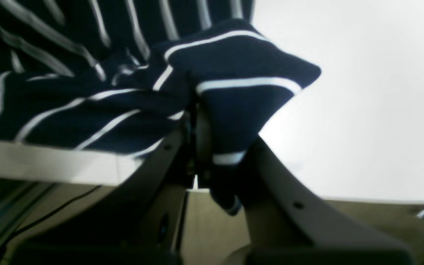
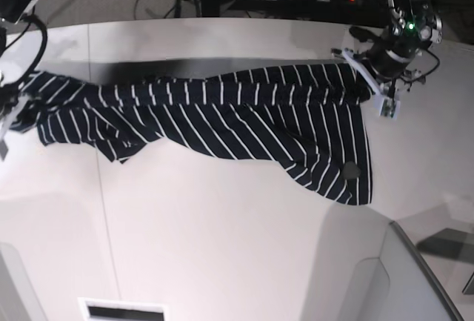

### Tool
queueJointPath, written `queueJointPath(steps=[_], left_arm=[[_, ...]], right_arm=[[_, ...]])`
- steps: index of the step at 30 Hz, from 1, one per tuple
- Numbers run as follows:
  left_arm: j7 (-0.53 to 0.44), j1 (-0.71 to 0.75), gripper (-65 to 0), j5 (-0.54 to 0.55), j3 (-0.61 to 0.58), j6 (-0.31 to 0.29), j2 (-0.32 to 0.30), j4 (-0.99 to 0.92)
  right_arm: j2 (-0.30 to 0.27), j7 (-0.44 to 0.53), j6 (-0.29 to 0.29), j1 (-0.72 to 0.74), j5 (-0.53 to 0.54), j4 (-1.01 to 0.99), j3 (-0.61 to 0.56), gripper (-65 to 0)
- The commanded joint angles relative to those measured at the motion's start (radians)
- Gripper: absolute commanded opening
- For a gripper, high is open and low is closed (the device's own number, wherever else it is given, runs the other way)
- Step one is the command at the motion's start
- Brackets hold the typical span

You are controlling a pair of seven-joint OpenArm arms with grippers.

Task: Layout the t-shirt on the table in an organized manner, then fold the t-shirt properly
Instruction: 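Move the left gripper to the shirt's bunched end and grasp it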

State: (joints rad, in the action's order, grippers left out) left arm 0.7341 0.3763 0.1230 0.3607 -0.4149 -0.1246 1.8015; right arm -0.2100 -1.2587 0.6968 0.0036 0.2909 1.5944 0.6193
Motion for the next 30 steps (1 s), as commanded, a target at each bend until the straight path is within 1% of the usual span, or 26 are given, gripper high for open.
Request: queueJointPath(steps=[1,3,7,9,12,16,19,23,28,30], left_arm=[[-0.006,-0.033,-65.0,0.002,0.004,0.011,-0.013,0.019],[0.025,-0.093,-65.0,0.002,0.004,0.011,-0.013,0.019],[0.120,-0.219,-65.0,0.002,0.005,0.011,-0.013,0.028],[0.152,-0.262,-65.0,0.002,0.011,0.011,-0.019,0.028],[0.173,-0.305,-65.0,0.002,0.007,0.011,-0.040,0.031],[0.204,-0.331,-65.0,0.002,0.013,0.011,-0.040,0.048],[0.206,-0.293,-65.0,0.002,0.010,0.011,-0.040,0.068],[0.203,-0.237,-65.0,0.002,0.014,0.009,-0.042,0.067],[0.203,-0.219,-65.0,0.002,0.007,0.009,-0.042,0.071],[0.203,-0.196,-65.0,0.004,0.004,0.009,-0.037,0.071]], right_arm=[[-0.021,0.007,0.001,0.046,0.003,0.010,-0.014,-64.7],[-0.022,0.007,0.001,0.101,0.003,0.010,-0.036,-64.7],[-0.062,0.004,0.001,0.218,0.003,0.011,-0.080,-64.7],[-0.067,-0.026,0.001,0.266,0.003,0.011,-0.085,-64.7],[-0.093,-0.062,0.001,0.302,0.003,0.011,-0.083,-64.7],[-0.096,-0.074,0.001,0.298,0.003,0.017,-0.083,-64.7],[-0.096,-0.079,0.001,0.232,0.011,0.022,-0.082,-64.7],[-0.088,-0.039,0.001,0.138,0.011,0.060,-0.083,-64.7],[-0.087,-0.036,0.001,0.126,0.011,0.054,-0.088,-64.7],[-0.073,-0.034,0.001,0.112,0.011,0.054,-0.083,-64.7]])
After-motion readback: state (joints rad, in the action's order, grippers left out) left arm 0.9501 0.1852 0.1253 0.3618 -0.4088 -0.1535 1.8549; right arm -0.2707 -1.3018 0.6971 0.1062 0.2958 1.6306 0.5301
